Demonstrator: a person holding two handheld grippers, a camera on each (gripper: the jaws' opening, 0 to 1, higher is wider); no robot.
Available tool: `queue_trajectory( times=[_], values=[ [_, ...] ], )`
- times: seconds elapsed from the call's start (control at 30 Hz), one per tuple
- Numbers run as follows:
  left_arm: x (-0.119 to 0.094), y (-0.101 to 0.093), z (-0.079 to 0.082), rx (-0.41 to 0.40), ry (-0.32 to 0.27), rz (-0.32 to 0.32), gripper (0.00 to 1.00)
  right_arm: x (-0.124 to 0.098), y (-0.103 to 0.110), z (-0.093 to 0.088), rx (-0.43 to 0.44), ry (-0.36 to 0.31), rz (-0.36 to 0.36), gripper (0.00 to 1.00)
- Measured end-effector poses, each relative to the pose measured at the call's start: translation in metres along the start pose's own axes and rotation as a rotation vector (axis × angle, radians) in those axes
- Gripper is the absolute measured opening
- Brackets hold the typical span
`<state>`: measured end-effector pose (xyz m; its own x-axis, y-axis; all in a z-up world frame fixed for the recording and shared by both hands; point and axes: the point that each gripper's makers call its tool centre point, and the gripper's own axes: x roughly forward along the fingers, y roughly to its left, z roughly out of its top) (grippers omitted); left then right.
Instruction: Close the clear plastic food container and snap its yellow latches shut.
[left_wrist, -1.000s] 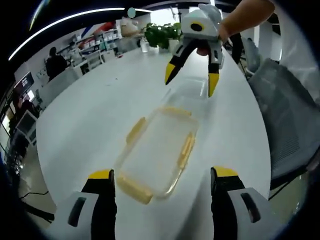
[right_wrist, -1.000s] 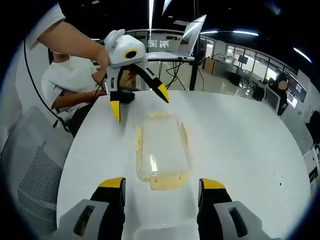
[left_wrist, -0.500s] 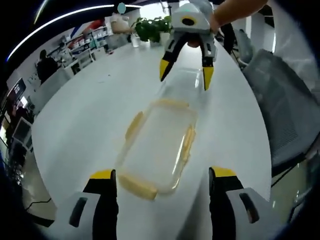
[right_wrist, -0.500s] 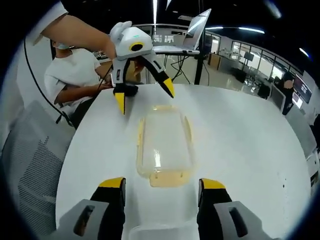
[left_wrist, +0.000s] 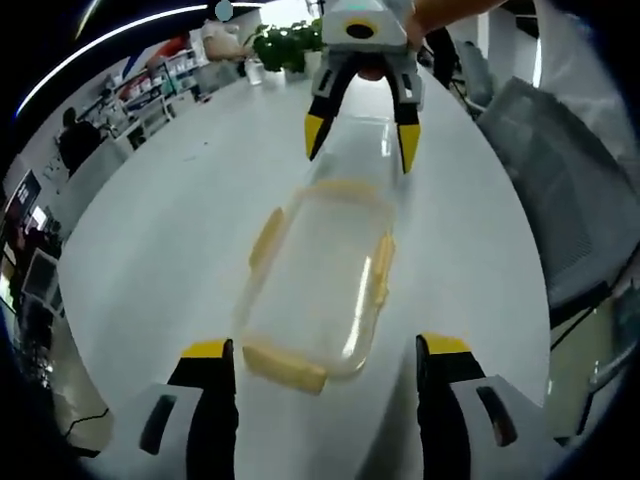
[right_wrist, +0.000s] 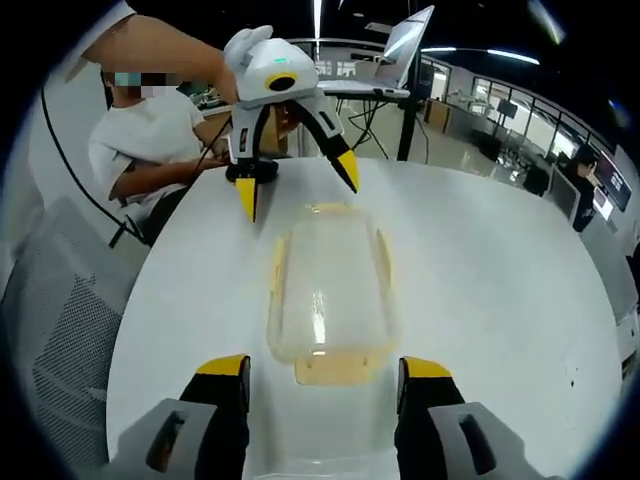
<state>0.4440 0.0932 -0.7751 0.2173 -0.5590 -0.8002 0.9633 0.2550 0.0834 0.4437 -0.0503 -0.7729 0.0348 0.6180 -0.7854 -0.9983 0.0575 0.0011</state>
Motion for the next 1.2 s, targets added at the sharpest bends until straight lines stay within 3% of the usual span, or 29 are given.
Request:
queue_trajectory(
  times=[0.33, 0.87, 1.2],
  values=[
    [0.006, -0.002, -0.012, 0.063, 0.06, -0.032, 0.71, 0.007, 0.0, -0.008, 0.002, 0.05, 0.015, 0.58],
    [0.007, 0.016, -0.017, 0.086, 0.096, -0.039, 0.7, 0.013, 0.0, -0.009, -0.005, 0.077, 0.028, 0.57],
    [0.011, 0.017, -0.022, 0.13, 0.125, -0.075, 0.7, 0.017, -0.001, -0.013, 0.002, 0.094, 0.025, 0.56]
  ],
)
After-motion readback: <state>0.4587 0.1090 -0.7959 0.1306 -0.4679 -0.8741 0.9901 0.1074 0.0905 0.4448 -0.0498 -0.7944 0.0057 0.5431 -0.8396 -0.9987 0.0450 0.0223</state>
